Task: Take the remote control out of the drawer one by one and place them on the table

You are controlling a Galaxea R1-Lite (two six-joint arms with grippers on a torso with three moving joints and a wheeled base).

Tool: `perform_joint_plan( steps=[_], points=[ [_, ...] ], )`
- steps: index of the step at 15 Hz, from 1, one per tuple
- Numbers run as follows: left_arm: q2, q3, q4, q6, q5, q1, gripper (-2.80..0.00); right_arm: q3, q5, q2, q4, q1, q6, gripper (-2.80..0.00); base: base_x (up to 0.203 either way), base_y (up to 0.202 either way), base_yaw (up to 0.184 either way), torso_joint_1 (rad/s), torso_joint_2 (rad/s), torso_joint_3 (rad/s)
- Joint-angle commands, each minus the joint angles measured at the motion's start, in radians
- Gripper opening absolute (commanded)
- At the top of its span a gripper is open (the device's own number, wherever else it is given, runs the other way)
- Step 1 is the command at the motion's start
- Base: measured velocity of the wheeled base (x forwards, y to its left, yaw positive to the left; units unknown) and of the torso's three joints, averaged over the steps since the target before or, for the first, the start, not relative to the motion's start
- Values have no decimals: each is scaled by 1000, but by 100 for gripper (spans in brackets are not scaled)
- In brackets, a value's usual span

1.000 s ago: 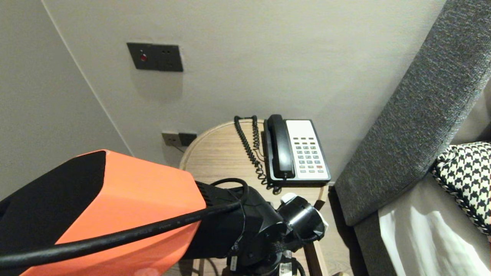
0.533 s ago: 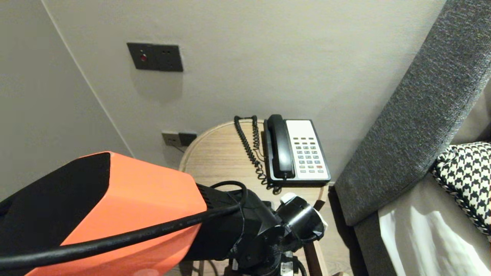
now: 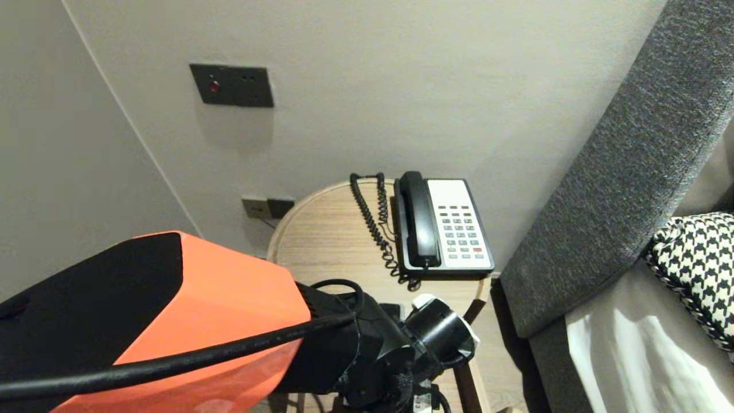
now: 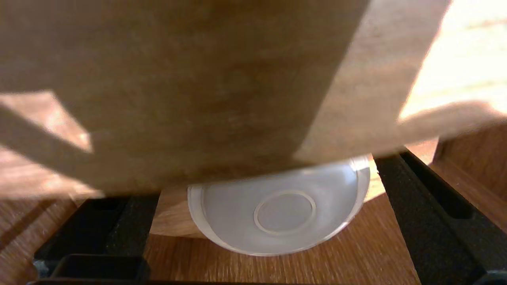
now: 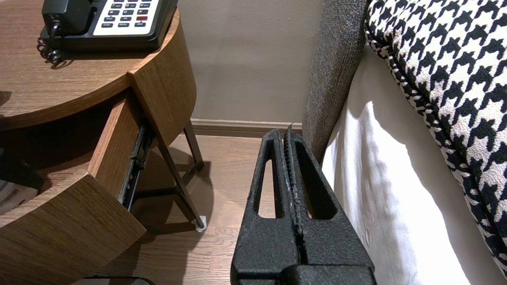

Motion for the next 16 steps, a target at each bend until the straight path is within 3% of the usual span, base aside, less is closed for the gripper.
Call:
perform_joint_plan(
  steps=[1,6,7,8,16],
  points=[
    [4,3,0,-6,1,4,0,40,0,0,-1,0,0,-280,0,0,0,0,0,0],
    [5,7,-6,-6,1,4,0,40,0,0,-1,-1,0,-280,0,0,0,0,0,0],
    [5,11,-7,-5,2,4,-149,40,0,0,-1,0,0,-280,0,0,0,0,0,0],
    [5,12,-14,-4,2,4,-280,40,0,0,-1,0,0,-280,0,0,0,0,0,0],
    [-18,22,-17,-5,2,2,-280,40,0,0,-1,0,0,-280,0,0,0,0,0,0]
  ],
)
